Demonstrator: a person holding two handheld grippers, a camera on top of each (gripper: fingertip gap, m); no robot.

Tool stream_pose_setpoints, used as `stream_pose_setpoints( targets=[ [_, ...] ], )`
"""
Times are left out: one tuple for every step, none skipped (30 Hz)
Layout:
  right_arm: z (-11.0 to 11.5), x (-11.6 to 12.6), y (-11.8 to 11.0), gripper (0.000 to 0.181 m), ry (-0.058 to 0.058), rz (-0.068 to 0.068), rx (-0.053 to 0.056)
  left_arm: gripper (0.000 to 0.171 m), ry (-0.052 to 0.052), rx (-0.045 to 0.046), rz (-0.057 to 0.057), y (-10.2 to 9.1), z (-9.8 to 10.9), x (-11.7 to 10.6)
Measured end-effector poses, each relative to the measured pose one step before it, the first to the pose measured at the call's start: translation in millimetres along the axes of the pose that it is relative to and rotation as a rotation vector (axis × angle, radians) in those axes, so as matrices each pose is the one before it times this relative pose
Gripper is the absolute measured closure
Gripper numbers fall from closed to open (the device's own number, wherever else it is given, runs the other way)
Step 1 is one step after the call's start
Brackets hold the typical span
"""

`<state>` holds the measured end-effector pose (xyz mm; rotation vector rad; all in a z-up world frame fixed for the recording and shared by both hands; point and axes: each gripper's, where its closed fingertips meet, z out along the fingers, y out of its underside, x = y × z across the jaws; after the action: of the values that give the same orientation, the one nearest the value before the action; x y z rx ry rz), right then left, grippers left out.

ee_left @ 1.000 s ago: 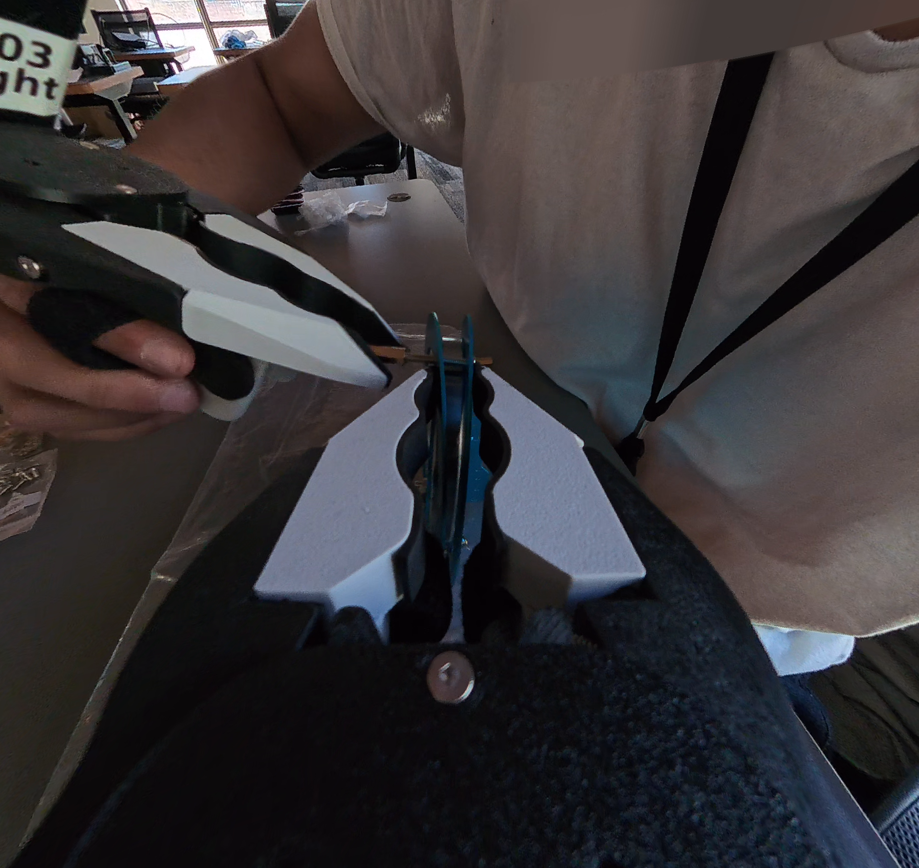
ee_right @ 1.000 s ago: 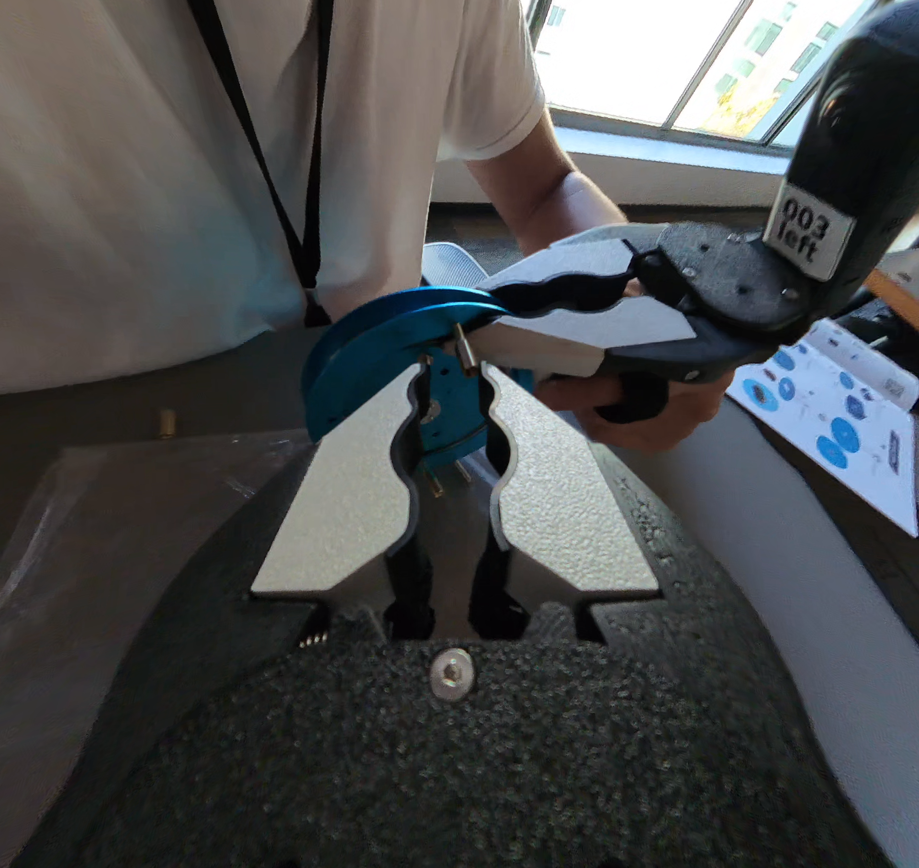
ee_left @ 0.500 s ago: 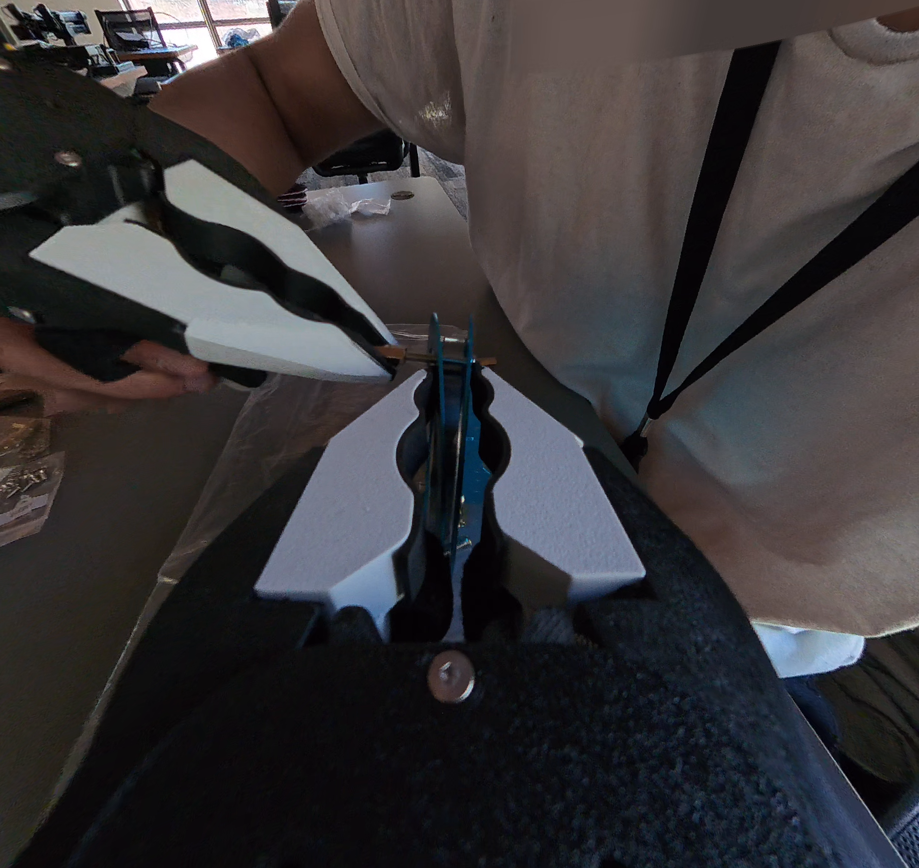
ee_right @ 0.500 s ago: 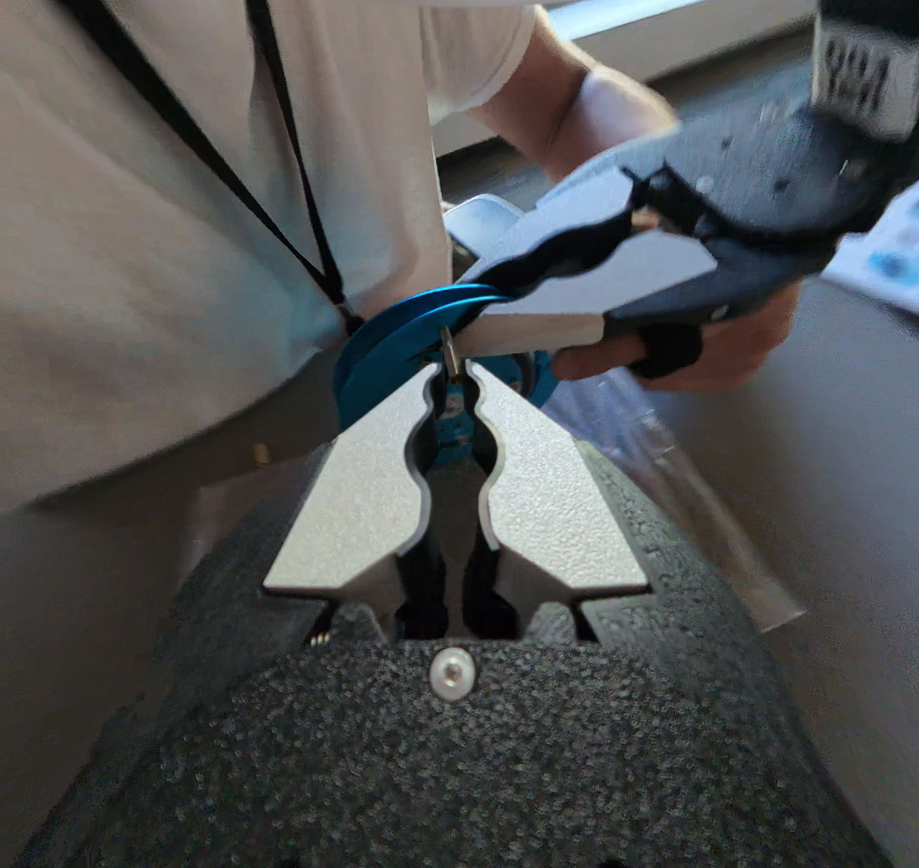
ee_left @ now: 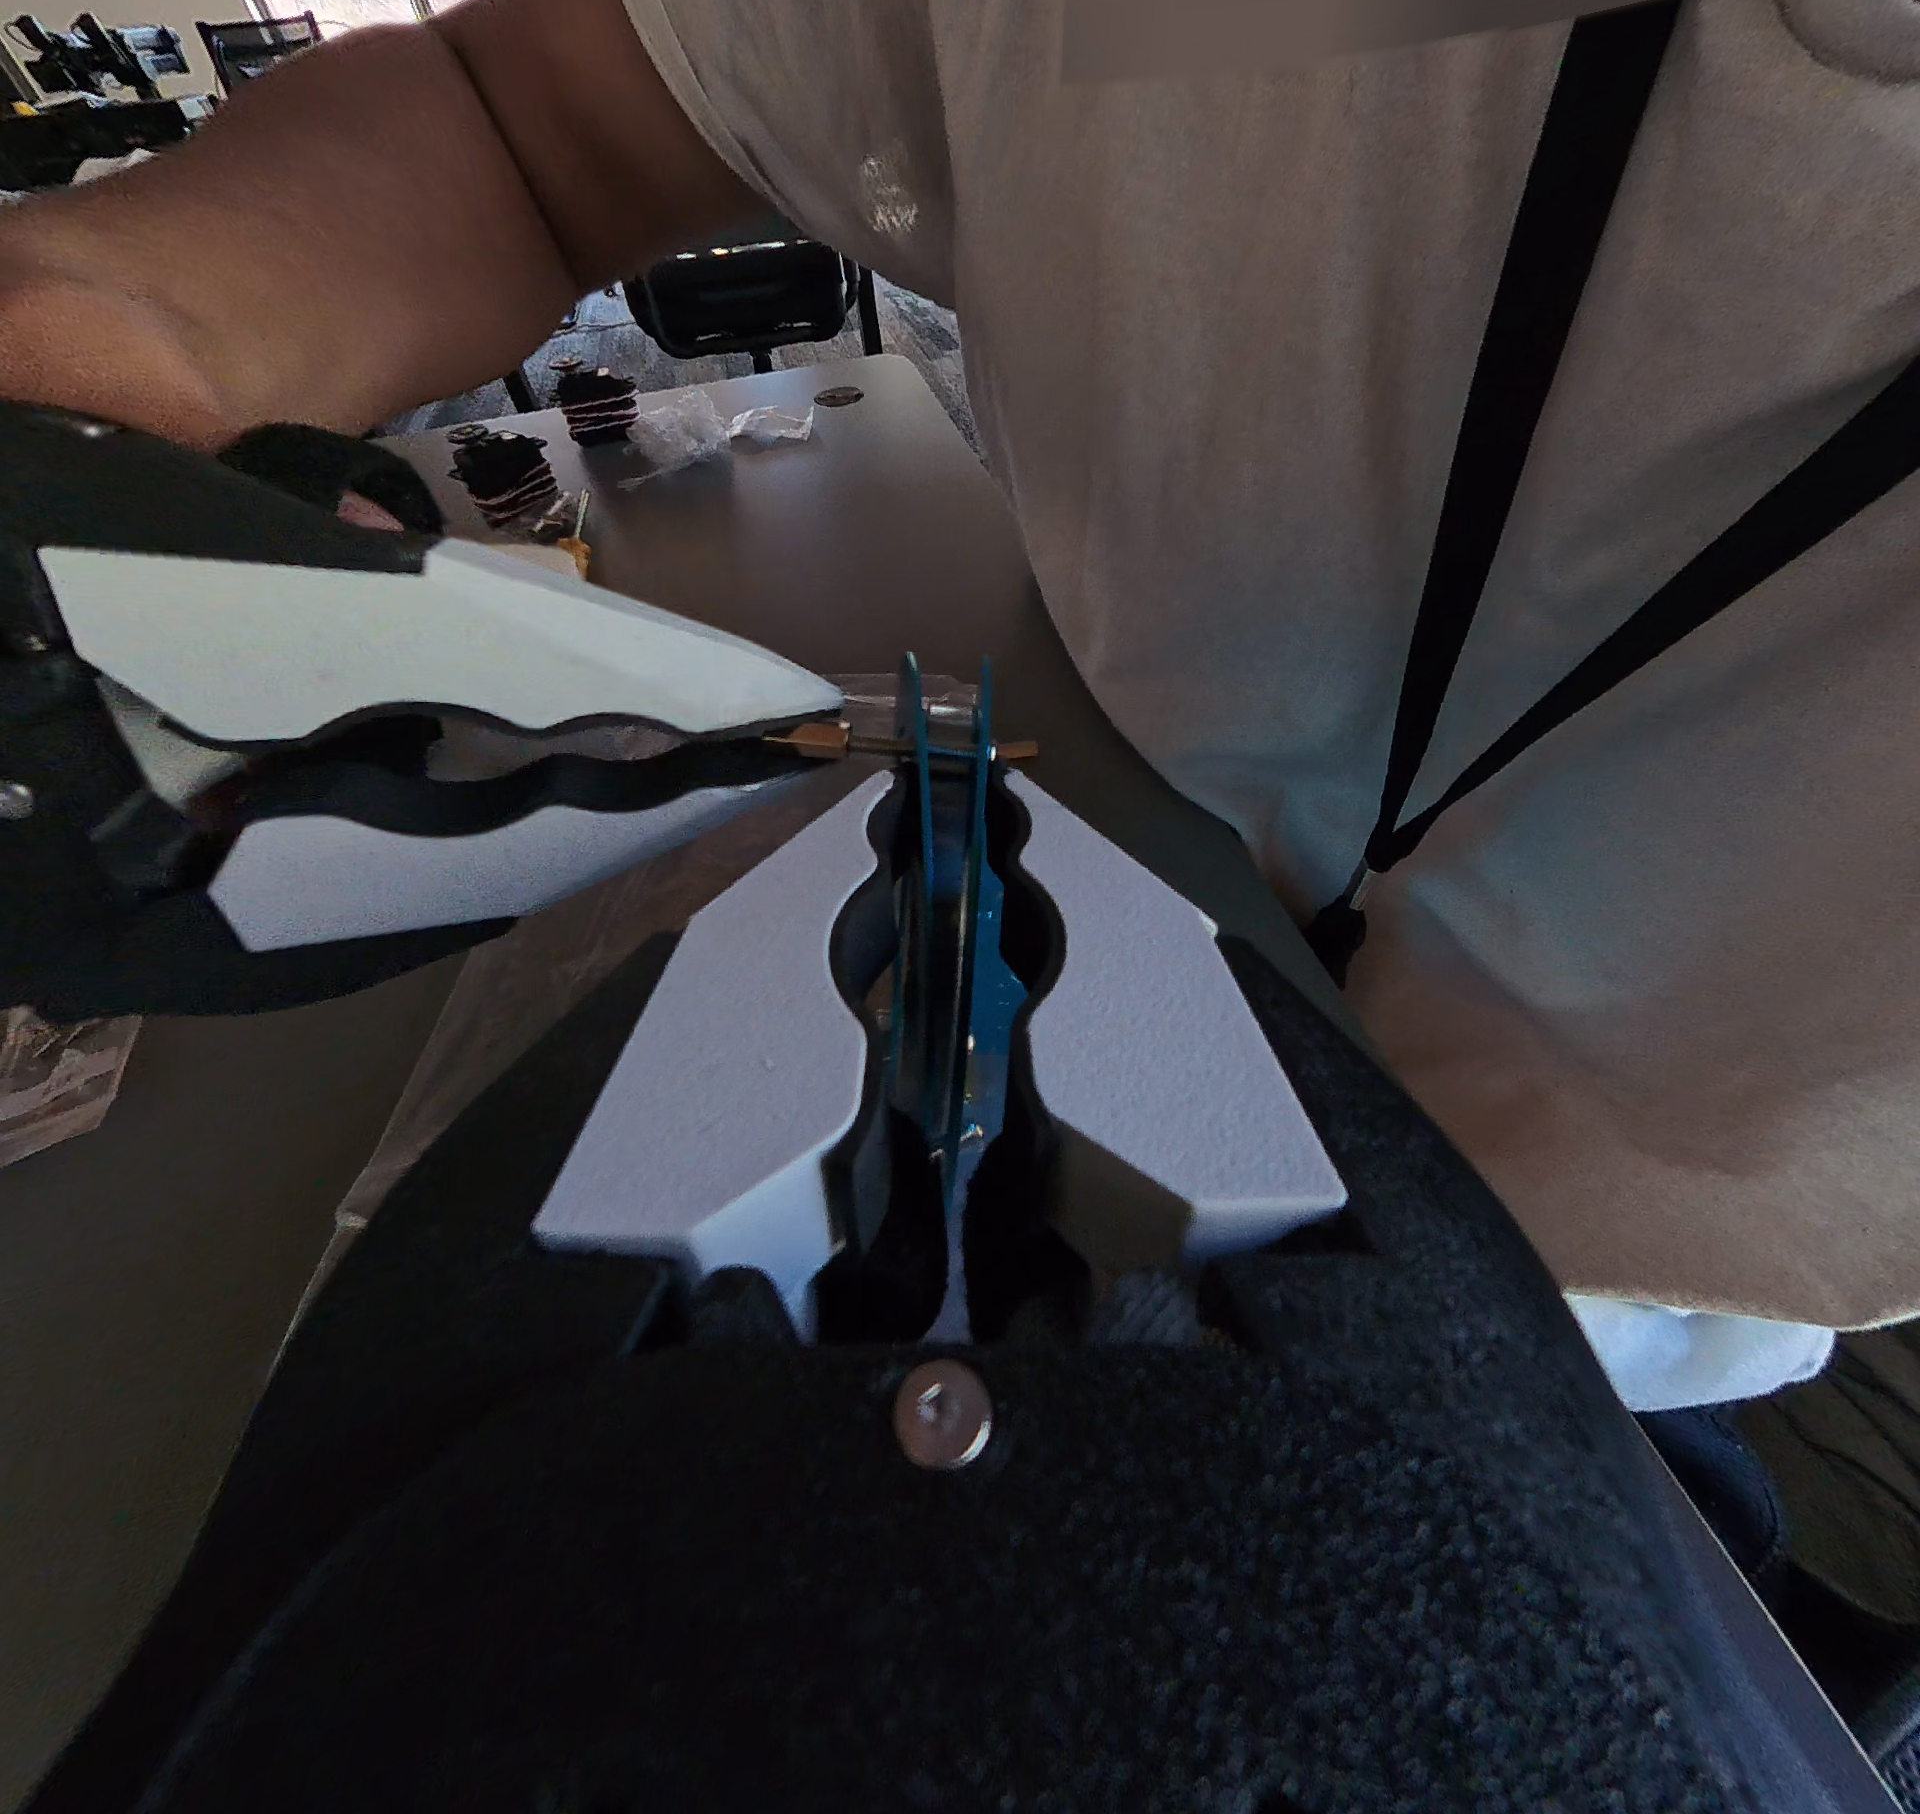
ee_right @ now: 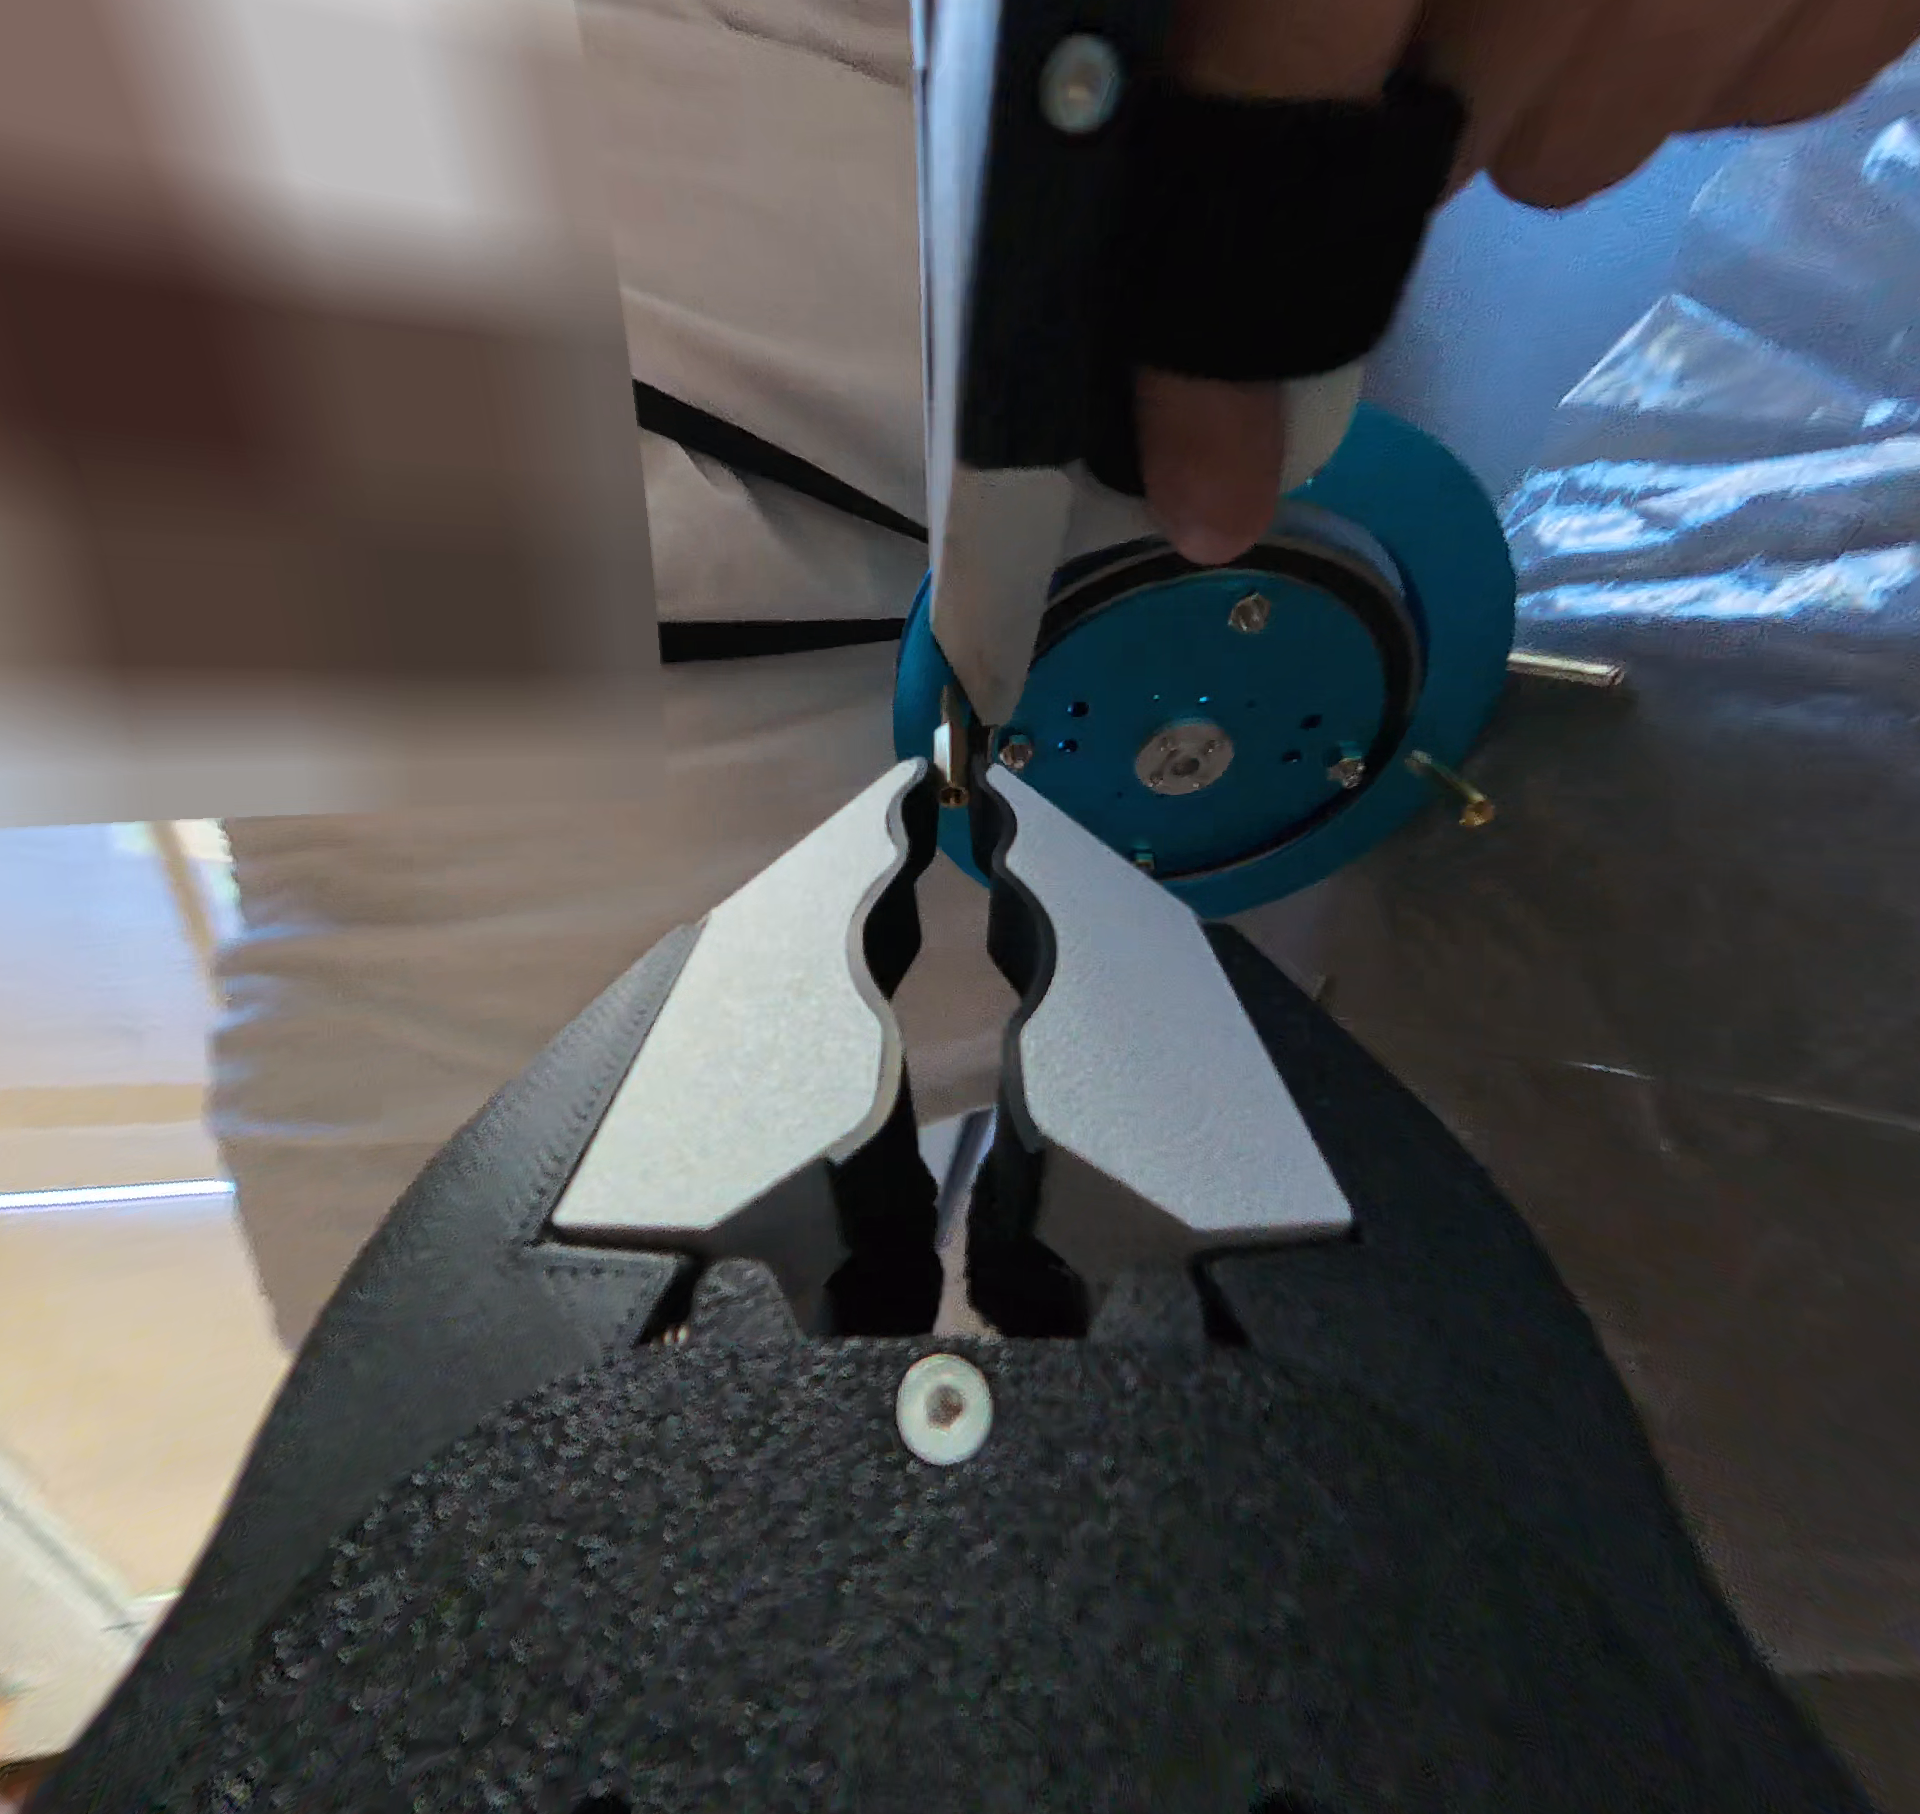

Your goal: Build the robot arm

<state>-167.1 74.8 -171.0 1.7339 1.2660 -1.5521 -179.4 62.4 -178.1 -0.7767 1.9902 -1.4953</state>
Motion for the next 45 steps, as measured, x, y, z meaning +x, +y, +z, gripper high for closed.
stream_pose_setpoints(
  targets=[
    [-0.43, -0.50, -0.29, 0.178, -0.0340, 0.0524, 0.0065, 0.158, -0.0031, -0.00034, 0.0003, 0.08, -0.16, -0.45],
    [-0.35, -0.45, -0.08, 0.178, -0.0312, 0.0490, 0.0053, 0.158, -0.0020, -0.00042, 0.0000, 0.06, -0.03, -0.28],
    [-0.03, -0.62, -0.34, 0.177, -0.0271, 0.0438, 0.0046, 0.158, -0.0004, -0.00072, 0.0000, 0.12, -0.12, -0.12],
    [-0.10, -0.25, -0.47, 0.177, -0.0158, 0.0118, 0.0041, 0.158, -0.0009, -0.00076, 0.0006, 0.04, -0.22, -0.04],
    [-0.43, 0.13, -0.67, 0.177, -0.0027, -0.0117, 0.0048, 0.158, -0.0031, -0.00065, 0.0002, 0.15, -0.33, -0.31],
    [-1.04, 0.40, -1.03, 0.177, 0.0068, -0.0239, 0.0045, 0.158, -0.0055, -0.00099, 0.0002, 0.28, -0.62, -0.80],
    [-1.07, 0.44, -1.08, 0.177, 0.0193, -0.0480, 0.0080, 0.158, -0.0047, -0.00090, 0.0001, 0.16, -0.57, -0.76],
    [-1.19, 0.61, -0.81, 0.177, 0.0292, -0.0714, 0.0071, 0.159, 0.0007, 0.00034, -0.0014, 0.13, -0.58, -0.04],
    [-1.78, 0.99, -0.54, 0.175, 0.0317, -0.0720, 0.0076, 0.159, 0.0030, 0.00137, -0.0010, 0.04, 0.01, 0.50],
    [-2.45, 2.85, -1.19, 0.169, 0.0459, -0.0636, 0.0162, 0.159, 0.0027, 0.00126, 0.0006, -0.04, 0.26, 0.65],
    [-2.71, 3.18, -1.46, 0.164, 0.0516, -0.0800, 0.0218, 0.159, 0.0022, 0.00012, 0.0008, -0.07, 0.13, 0.54],
    [-2.27, 1.34, -0.89, 0.162, 0.0420, -0.1022, 0.0231, 0.158, 0.0012, -0.00070, 0.0007, 0.01, -0.15, 0.31],
    [-2.52, -0.53, -2.11, 0.162, 0.0376, -0.1136, 0.0333, 0.158, 0.0018, -0.00105, 0.0001, 0.08, -0.24, 0.38],
    [-2.63, 0.35, -4.68, 0.161, 0.0452, -0.1258, 0.0548, 0.159, 0.0025, -0.00109, 0.0005, 0.18, -0.30, 0.67],
    [-2.00, 2.69, -5.08, 0.160, 0.0609, -0.1268, 0.0676, 0.159, 0.0014, -0.00107, 0.0025, 0.02, -0.12, 0.58],
    [-1.21, 0.44, -3.63, 0.159, 0.0510, -0.1102, 0.0598, 0.159, -0.0002, -0.00088, 0.0028, 0.03, 0.13, 0.28],
    [-0.69, -4.61, -3.41, 0.161, 0.0187, -0.0906, 0.0487, 0.159, 0.0011, -0.00022, 0.0006, 0.01, 0.05, 0.18],
    [0.32, -6.74, -1.82, 0.164, -0.0007, -0.0441, 0.0285, 0.159, 0.0036, 0.00080, -0.0011, -0.09, -0.01, 0.51],
    [1.68, -5.89, 1.33, 0.164, -0.0101, -0.0183, 0.0041, 0.159, 0.0053, 0.00188, -0.0021, -0.03, 0.12, 0.55],
    [2.48, -1.47, 3.89, 0.161, 0.0083, -0.0023, -0.0147, 0.159, 0.0038, 0.00156, -0.0015, -0.10, 0.14, 0.37],
    [2.76, 1.77, 4.22, 0.159, 0.0250, -0.0071, -0.0155, 0.159, 0.0017, 0.00061, 0.0000, 0.01, 0.14, 0.03],
    [3.01, 0.43, 2.89, 0.157, 0.0165, -0.0193, -0.0057, 0.159, 0.0018, 0.00047, -0.0006, -0.10, 0.25, -0.07],
    [2.92, -2.55, 1.52, 0.158, 0.0018, -0.0215, 0.0043, 0.159, 0.0011, 0.00083, -0.0013, -0.11, 0.21, -0.32],
    [2.84, -2.78, 1.01, 0.161, 0.0004, -0.0225, 0.0037, 0.159, 0.0009, 0.00142, -0.0017, -0.07, 0.13, -0.31],
    [2.17, 0.94, 0.90, 0.165, 0.0230, -0.0208, -0.0005, 0.159, 0.0021, 0.00194, -0.0017, -0.16, 0.17, 0.13],
    [0.92, 2.72, 1.03, 0.172, 0.0320, -0.0216, -0.0067, 0.159, 0.0012, 0.00191, -0.0004, -0.12, 0.39, 0.14],
    [-0.58, 0.63, -0.62, 0.174, 0.0185, -0.0212, -0.0067, 0.159, -0.0005, 0.00142, 0.0010, -0.11, 0.56, -0.13],
    [-0.09, -0.33, 0.31, 0.174, 0.0080, -0.0047, -0.0103, 0.158, 0.0009, 0.00068, 0.0004, -0.05, 0.28, 0.03],
    [0.18, -0.21, 0.06, 0.174, -0.0009, 0.0205, 0.0005, 0.158, 0.0034, 0.00009, -0.0028, -0.06, -0.08, 0.17],
    [-0.21, -0.10, 0.30, 0.175, -0.0048, 0.0423, -0.0018, 0.158, 0.0024, 0.00037, -0.0064, 0.15, -0.51, -0.34],
    [-0.81, 0.21, 0.66, 0.175, -0.0060, 0.0561, -0.0089, 0.158, -0.0020, 0.00137, -0.0085, 0.24, -0.90, -1.01],
    [-1.66, -0.16, 1.36, 0.176, -0.0045, 0.0668, -0.0115, 0.157, -0.0097, 0.00344, -0.0100, 0.18, -1.28, -2.12],
    [-2.34, 0.20, 1.03, 0.177, 0.0045, 0.0618, -0.0024, 0.156, -0.0172, 0.00473, -0.0108, 0.28, -1.55, -3.13],
    [-2.30, 1.22, 0.58, 0.177, 0.0203, 0.0429, 0.0120, 0.153, -0.0214, 0.00437, -0.0115, 0.34, -1.70, -3.86],
    [-1.78, 0.27, 0.79, 0.177, 0.0217, 0.0112, 0.0219, 0.150, -0.0234, 0.00255, -0.0117, 0.15, -1.33, -3.88],
    [-1.22, -0.41, 0.75, 0.178, 0.0235, -0.0024, 0.0266, 0.147, -0.0223, 0.00174, -0.0059, 0.01, -0.89, -3.43],
    [-0.97, 0.15, 0.20, 0.178, 0.0260, 0.0009, 0.0272, 0.145, -0.0200, 0.00304, 0.0016, -0.11, -0.77, -2.87],
    [-0.80, 0.37, 0.27, 0.178, 0.0247, 0.0104, 0.0196, 0.143, -0.0169, 0.00238, 0.0025, -0.23, -0.79, -2.44],
    [-0.58, -0.08, 0.26, 0.178, 0.0193, 0.0142, 0.0138, 0.141, -0.0108, 0.00048, -0.0004, -0.30, -0.72, -1.73],
    [-0.08, -0.42, -0.05, 0.178, 0.0170, 0.0078, 0.0133, 0.141, -0.0054, -0.00122, -0.0016, 0.03, -0.83, -0.76],
    [0.64, -0.38, -0.18, 0.178, 0.0158, 0.0064, 0.0179, 0.139, -0.0046, -0.00252, -0.0012, 0.15, -1.08, -0.70],
    [0.82, -0.42, -0.01, 0.178, 0.0148, 0.0027, 0.0158, 0.137, -0.0067, -0.00242, -0.0030, 0.30, -1.33, -0.91],
    [0.55, 0.34, -0.58, 0.178, 0.0178, -0.0017, 0.0145, 0.136, -0.0104, -0.00124, -0.0063, 0.38, -1.82, -1.38],
    [0.46, 1.29, -0.84, 0.178, 0.0200, 0.0060, 0.0137, 0.136, -0.0151, 0.00009, -0.0084, 0.50, -2.20, -1.78],
    [0.11, 1.75, -0.85, 0.178, 0.0200, 0.0116, 0.0091, 0.135, -0.0203, 0.00083, -0.0107, 0.44, -2.32, -2.27]
  ],
)
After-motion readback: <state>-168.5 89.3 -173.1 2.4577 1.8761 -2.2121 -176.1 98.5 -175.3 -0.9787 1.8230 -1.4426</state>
